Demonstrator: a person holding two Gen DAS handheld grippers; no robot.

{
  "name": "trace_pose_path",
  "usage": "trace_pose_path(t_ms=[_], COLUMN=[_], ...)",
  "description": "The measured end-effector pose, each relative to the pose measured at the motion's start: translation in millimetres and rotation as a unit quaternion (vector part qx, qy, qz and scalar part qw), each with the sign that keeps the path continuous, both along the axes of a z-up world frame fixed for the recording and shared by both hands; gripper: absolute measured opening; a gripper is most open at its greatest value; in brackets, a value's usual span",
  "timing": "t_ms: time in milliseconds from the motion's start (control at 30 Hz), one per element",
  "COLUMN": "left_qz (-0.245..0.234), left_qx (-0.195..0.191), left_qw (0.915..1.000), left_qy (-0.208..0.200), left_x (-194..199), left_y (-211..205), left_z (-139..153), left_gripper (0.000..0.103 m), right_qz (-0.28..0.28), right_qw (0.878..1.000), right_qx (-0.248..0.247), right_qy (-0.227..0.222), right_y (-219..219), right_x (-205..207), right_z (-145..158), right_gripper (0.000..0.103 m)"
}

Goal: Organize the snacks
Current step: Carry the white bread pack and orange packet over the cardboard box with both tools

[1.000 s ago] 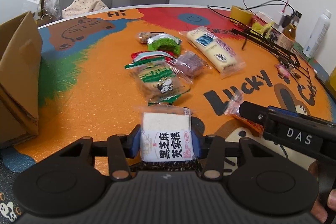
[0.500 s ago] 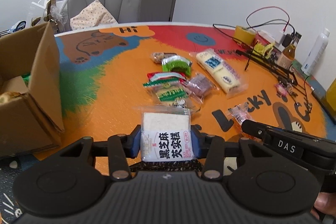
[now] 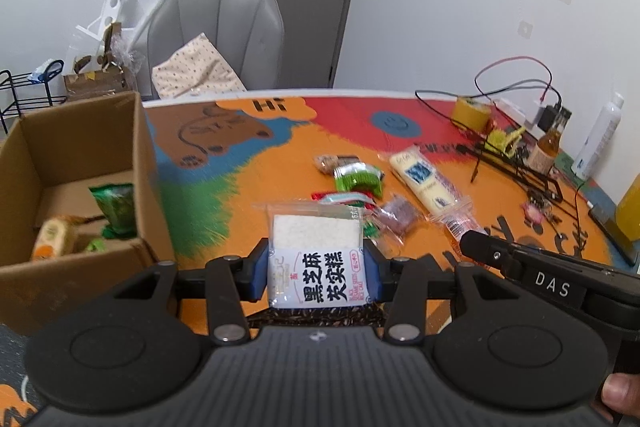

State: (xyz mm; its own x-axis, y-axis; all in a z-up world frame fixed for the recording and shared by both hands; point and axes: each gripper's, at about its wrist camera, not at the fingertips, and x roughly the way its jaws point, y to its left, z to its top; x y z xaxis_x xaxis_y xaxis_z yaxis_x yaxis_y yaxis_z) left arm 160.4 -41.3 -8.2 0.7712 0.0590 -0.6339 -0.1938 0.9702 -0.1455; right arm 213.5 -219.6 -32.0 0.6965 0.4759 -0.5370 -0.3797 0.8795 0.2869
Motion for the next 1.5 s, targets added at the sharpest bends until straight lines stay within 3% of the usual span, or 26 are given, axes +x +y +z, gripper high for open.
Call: trace_pose_path(t_ms=[767, 1500], left_qz=[0.045, 0.117], left_qx=[0.001, -0.019], left_qw=[0.9982, 0.9916], left_qy=[-0.039, -0.051], left_x=[-31.8, -47.7], left_y=[60.1, 158.8], left_z=[29.5, 22.5], left_gripper=[0.045, 0.045], right_qz=[0.047, 0.112], right_qw=[0.998, 0.992], right_qx=[0.014, 0.042], right_qy=[-0.036, -0.041], right_y=[56.1, 144.3], right_x=[-17.0, -18.4], right_z=[34.4, 46.2], right_gripper=[0.019, 0.019])
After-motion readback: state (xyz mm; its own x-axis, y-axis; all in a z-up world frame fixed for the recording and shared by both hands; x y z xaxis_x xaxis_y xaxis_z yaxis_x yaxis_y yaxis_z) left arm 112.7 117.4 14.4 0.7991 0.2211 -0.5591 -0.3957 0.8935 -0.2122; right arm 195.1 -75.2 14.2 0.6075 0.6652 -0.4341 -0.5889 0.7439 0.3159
